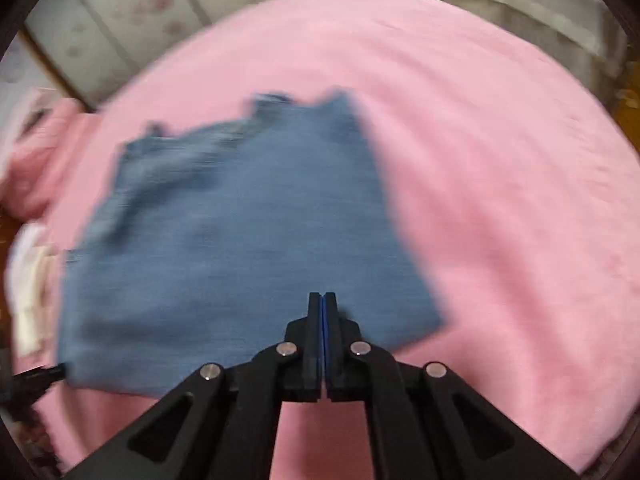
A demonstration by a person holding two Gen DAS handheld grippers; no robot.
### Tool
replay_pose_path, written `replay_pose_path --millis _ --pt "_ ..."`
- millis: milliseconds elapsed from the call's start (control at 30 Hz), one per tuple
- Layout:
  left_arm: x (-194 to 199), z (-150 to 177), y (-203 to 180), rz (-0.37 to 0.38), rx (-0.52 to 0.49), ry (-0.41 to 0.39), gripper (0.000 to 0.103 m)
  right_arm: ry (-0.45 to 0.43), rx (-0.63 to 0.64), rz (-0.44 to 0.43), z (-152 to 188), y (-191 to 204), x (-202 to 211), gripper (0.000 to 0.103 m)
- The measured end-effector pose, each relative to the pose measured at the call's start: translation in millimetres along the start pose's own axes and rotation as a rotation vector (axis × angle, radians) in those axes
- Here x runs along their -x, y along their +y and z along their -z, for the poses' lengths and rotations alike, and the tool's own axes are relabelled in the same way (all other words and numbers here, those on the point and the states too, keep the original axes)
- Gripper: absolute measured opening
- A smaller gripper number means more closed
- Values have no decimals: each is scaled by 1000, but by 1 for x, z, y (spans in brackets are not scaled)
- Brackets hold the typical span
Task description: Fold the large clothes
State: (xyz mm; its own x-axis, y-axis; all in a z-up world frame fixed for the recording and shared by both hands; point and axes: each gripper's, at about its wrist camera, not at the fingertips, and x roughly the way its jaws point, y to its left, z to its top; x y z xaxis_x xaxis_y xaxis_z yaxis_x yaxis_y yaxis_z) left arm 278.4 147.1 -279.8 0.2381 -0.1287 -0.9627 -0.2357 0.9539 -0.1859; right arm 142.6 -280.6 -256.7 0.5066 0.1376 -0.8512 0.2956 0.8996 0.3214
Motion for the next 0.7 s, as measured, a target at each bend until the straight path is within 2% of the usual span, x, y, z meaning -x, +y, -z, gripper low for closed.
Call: replay_pose_path --millis 67,133,200,300,400,500,600,700 --pt "-8 7 -40 110 -35 33 2 19 22 -130 11 34 -5 0" --pt "-17 17 -81 197 -103 66 2 105 -23 -258 27 49 -22 0" --pt "-29 29 -126 232 -181 89 2 177 -61 -354 41 69 -42 0" --pt "-45 33 -160 251 -239 102 2 214 -4 -330 59 93 -61 0" --pt "-60 26 -174 254 -250 96 2 225 -33 -366 50 96 -82 0" --pt "-74 -3 -177 270 -228 65 2 204 -48 -390 35 90 -96 0" --pt "-86 -45 -185 283 -187 13 2 150 -47 -410 8 92 -107 0" --pt "-99 -71 -191 292 -167 -16 2 107 -75 -424 -17 97 -122 0"
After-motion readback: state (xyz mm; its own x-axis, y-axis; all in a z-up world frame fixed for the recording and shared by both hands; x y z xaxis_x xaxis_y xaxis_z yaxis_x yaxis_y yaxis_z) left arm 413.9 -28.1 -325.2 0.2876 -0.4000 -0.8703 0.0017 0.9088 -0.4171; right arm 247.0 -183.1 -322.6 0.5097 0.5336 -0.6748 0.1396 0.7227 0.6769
